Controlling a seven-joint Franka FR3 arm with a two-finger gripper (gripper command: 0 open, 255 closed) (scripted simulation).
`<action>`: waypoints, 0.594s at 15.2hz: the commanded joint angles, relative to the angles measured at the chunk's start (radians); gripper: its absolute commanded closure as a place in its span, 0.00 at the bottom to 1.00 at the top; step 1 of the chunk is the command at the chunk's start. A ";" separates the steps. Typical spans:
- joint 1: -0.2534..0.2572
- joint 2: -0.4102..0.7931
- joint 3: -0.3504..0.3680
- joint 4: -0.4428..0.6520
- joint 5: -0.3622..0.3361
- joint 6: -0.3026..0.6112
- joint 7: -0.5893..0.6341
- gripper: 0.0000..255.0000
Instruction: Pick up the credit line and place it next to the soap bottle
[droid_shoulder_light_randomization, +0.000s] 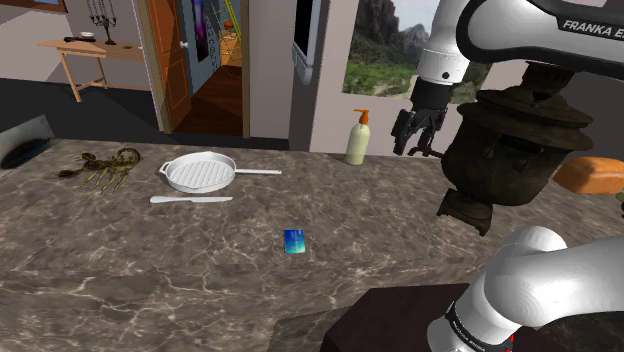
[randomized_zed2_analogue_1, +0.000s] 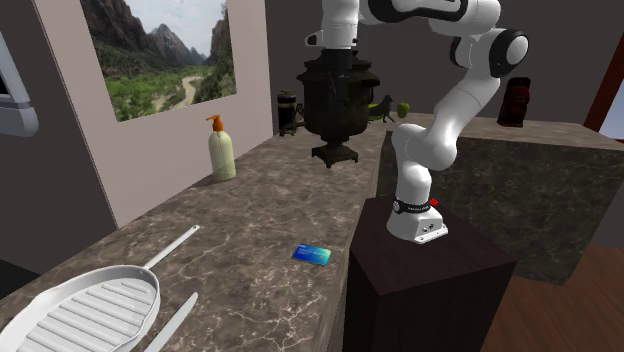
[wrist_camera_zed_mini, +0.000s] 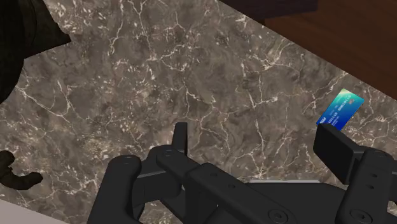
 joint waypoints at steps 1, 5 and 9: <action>0.000 0.000 0.000 0.000 0.000 0.000 0.000 0.00; 0.003 0.025 0.068 -0.073 0.063 0.080 0.121 0.00; 0.009 0.075 0.139 -0.125 0.125 0.169 0.239 0.00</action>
